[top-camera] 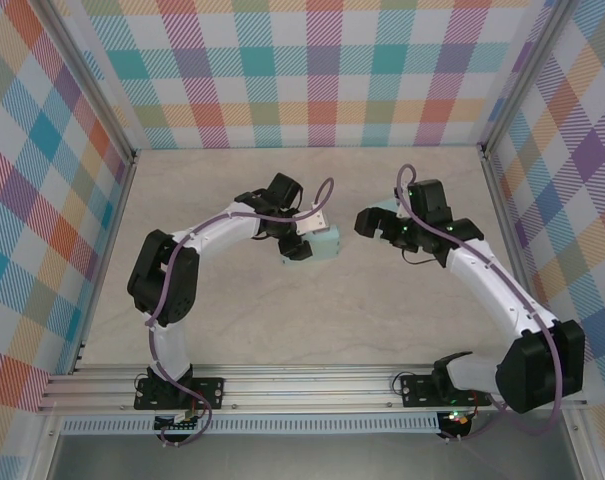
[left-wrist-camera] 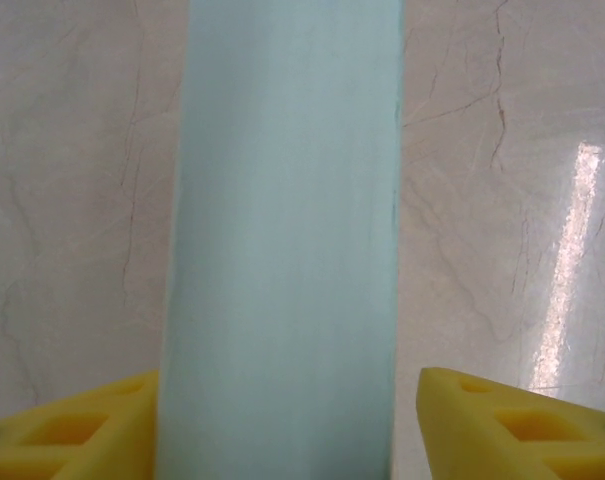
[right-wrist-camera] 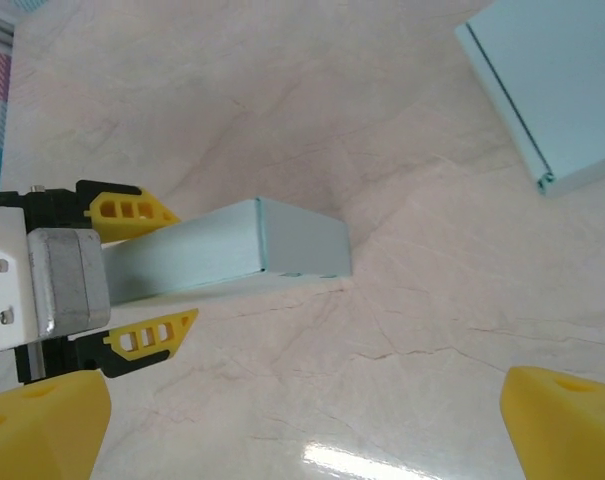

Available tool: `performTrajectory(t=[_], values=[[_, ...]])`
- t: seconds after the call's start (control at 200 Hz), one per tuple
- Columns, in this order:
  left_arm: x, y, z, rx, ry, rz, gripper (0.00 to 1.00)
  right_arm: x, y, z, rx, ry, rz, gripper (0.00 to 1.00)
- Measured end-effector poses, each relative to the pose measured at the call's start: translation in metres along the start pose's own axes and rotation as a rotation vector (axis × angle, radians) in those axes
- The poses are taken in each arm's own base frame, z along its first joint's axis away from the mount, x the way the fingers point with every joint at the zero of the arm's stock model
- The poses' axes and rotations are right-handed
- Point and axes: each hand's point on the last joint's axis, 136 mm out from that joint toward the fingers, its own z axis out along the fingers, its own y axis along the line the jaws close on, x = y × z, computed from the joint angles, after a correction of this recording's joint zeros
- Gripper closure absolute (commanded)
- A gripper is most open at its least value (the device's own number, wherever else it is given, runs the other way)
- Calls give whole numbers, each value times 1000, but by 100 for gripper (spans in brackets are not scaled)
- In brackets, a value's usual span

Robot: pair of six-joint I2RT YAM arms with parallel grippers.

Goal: Fold the paper box

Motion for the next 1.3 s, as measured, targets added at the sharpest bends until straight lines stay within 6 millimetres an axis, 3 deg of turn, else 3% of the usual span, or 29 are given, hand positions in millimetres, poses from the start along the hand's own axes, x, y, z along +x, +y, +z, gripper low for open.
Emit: performTrajectory(t=[0.095, 0.16, 0.25, 0.745, 0.885, 1.025, 1.125, 1.3], values=[[3, 3, 0, -17, 18, 5, 49, 0, -3, -6, 19, -24, -2, 0], [3, 4, 0, -26, 22, 12, 61, 0, -5, -12, 28, -39, -2, 1], [2, 10, 0, -61, 28, 28, 67, 0, -6, -23, 39, -69, -5, 0], [-28, 42, 23, -489, 13, 286, 65, -6, -20, -86, 105, -304, 0, 0], [-34, 52, 33, -557, 15, 326, 50, -5, -24, -93, 121, -330, 4, 0], [-26, 43, 43, -516, 39, 340, 18, -4, -27, -96, 139, -335, 7, 0], [-18, 31, 49, -459, 47, 323, 1, -3, -28, -96, 142, -334, 7, 0], [-14, 12, 39, -399, 48, 295, 0, -4, -29, -97, 148, -338, 8, 0]])
